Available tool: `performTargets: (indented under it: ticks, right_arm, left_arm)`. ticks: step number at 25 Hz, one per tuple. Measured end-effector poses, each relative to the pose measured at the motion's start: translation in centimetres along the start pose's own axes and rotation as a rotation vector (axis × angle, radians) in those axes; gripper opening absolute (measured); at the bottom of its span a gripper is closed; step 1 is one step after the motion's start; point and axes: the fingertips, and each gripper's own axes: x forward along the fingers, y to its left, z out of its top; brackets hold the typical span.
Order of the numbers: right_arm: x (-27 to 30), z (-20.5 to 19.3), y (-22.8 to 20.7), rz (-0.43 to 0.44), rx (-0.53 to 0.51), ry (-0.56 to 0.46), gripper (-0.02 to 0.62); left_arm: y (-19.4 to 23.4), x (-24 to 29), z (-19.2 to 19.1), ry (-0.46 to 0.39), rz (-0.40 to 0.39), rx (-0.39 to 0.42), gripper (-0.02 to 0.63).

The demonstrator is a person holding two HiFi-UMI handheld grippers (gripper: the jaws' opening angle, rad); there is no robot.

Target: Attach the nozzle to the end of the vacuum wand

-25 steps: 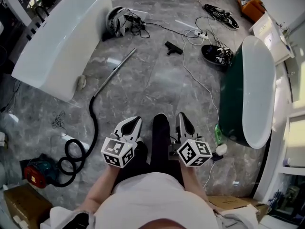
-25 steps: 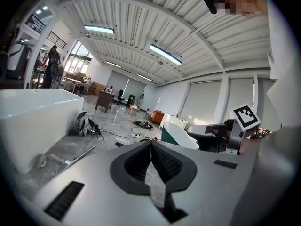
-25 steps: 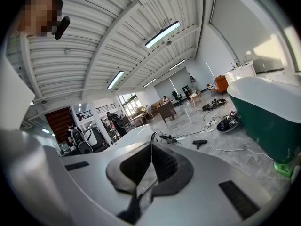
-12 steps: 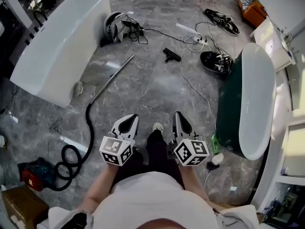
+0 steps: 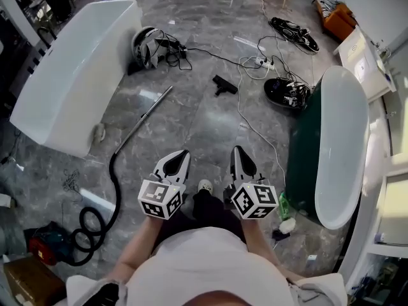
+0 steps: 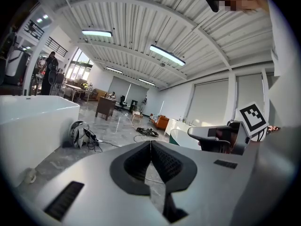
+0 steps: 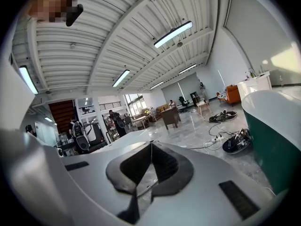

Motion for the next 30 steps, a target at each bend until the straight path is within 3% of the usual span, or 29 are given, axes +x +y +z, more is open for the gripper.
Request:
performTargets:
  ticks: [15,30]
  right_arm:
    - [6.5,3.3,-5.1,0.063,0.001,0.004,0.015]
    - [9.3,2.7,-6.6,0.098,0.035,0.042,0.015]
  left_arm:
    - [0.8,7.5,1.6,-0.02,0.07,-0.024,0.011]
    - [1.2,10.4,1.9,-0.019,0.059,-0.048,0.011]
